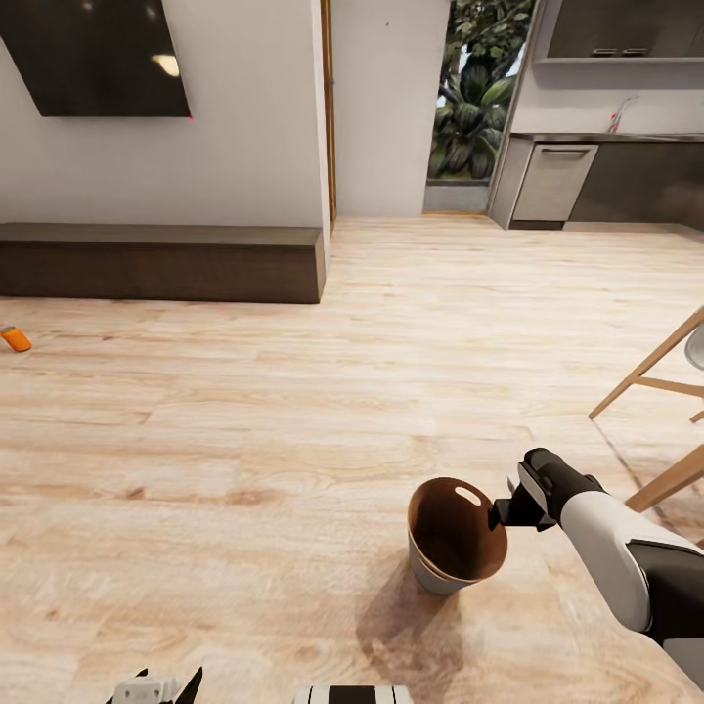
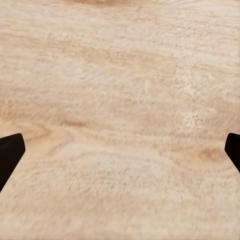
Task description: Put the three can of soda from the living room inside the tash can in the kitchen.
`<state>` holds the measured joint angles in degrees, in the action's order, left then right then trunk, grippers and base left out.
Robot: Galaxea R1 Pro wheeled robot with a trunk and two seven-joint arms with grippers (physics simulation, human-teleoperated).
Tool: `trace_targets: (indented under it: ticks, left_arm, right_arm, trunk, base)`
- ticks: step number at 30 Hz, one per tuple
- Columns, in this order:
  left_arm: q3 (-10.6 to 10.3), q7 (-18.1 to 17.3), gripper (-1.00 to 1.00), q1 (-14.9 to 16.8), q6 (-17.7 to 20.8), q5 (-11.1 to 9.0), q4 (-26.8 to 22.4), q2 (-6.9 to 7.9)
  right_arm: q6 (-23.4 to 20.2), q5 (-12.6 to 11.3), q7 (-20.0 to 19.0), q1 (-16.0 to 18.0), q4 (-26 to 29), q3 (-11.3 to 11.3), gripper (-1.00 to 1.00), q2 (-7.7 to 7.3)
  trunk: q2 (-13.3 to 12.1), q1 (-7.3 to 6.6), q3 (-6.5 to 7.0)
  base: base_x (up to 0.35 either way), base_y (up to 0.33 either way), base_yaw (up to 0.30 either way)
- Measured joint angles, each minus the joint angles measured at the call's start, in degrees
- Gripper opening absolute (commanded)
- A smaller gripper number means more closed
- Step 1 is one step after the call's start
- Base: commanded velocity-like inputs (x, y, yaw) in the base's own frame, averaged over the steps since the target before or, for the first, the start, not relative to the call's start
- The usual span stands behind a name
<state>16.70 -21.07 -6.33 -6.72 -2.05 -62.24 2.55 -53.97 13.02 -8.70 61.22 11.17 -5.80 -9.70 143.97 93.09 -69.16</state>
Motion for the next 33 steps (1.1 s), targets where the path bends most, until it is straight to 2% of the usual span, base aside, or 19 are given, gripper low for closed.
trace_targets:
  ticks: [11,33]
  left_arm:
    - [0.0,0.0,1.0,0.0,0.0,0.0,0.0,0.0]
    - [0.0,0.0,1.0,0.0,0.0,0.0,0.1,-0.03]
  right_arm:
    - [0.0,0.0,0.0,0.0,0.0,0.0,1.0,0.02]
    - [0.0,0.0,0.0,0.0,-0.1,0.0,1.0,0.0]
  trunk:
    - [0.0,0.0,0.0]
    - [0.0,0.0,0.0]
  base:
    - [0.062,0.107,0.0]
    - [0.012,0.005,0.0]
